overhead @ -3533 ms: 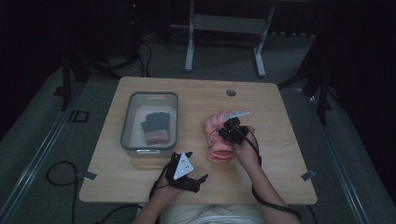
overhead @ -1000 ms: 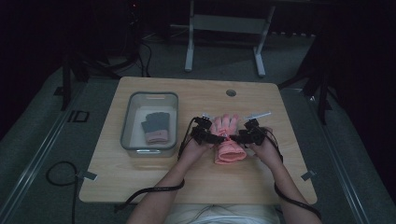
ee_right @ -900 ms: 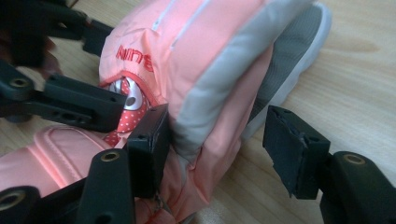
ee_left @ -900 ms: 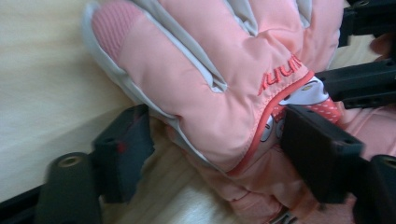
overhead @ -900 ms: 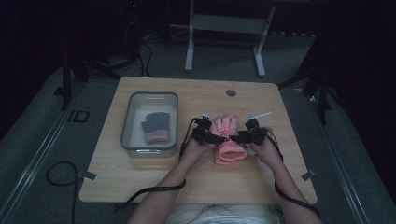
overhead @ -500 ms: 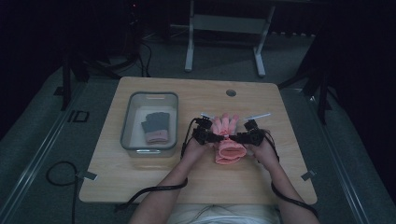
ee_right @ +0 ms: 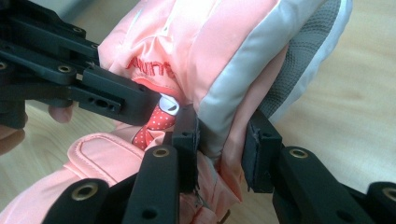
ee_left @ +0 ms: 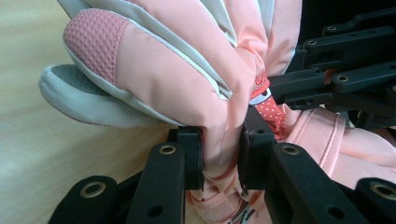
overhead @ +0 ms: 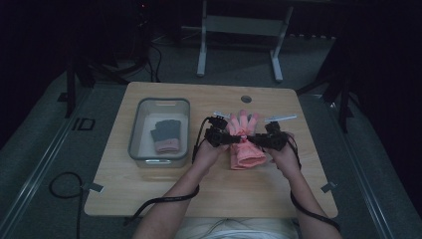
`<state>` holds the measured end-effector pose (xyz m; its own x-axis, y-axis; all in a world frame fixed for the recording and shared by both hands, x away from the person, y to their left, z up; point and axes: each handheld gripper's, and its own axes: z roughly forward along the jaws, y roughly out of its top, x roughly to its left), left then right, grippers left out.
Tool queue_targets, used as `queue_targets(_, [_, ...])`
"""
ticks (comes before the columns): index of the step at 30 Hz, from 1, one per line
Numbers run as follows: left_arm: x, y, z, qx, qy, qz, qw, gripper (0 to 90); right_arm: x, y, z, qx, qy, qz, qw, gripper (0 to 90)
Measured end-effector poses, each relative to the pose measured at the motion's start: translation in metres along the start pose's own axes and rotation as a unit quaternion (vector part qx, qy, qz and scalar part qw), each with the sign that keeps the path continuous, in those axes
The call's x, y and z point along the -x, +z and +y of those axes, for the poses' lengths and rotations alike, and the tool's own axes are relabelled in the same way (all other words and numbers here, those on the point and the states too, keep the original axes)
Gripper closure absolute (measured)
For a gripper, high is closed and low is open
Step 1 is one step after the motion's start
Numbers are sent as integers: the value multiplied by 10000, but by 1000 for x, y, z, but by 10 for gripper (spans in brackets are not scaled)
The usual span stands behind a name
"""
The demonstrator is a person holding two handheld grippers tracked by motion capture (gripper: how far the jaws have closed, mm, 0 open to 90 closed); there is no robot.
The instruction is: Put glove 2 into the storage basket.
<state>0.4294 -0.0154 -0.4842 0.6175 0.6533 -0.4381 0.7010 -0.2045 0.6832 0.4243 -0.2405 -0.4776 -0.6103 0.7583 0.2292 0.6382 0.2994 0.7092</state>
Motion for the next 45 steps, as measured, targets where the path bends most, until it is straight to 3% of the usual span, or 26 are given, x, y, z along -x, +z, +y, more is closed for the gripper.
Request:
queue_targets(10, [10, -40, 19, 261, 203, 347, 9989, 741, -20, -13, 32, 319, -232, 108, 9992, 697])
queue_targets(19, [4, -77, 30, 428, 188, 631, 9969, 740, -43, -9, 64, 427, -436, 199, 9979, 697])
queue_targets(28, [-7, -110, 30, 562, 97, 831, 9949, 740, -70, 4, 89, 442, -675, 335, 9962, 697])
queue_targets(45, [-33, -162, 18, 663, -38, 1226, 9902, 741, -115, 35, 117, 348, -958, 572, 9931, 697])
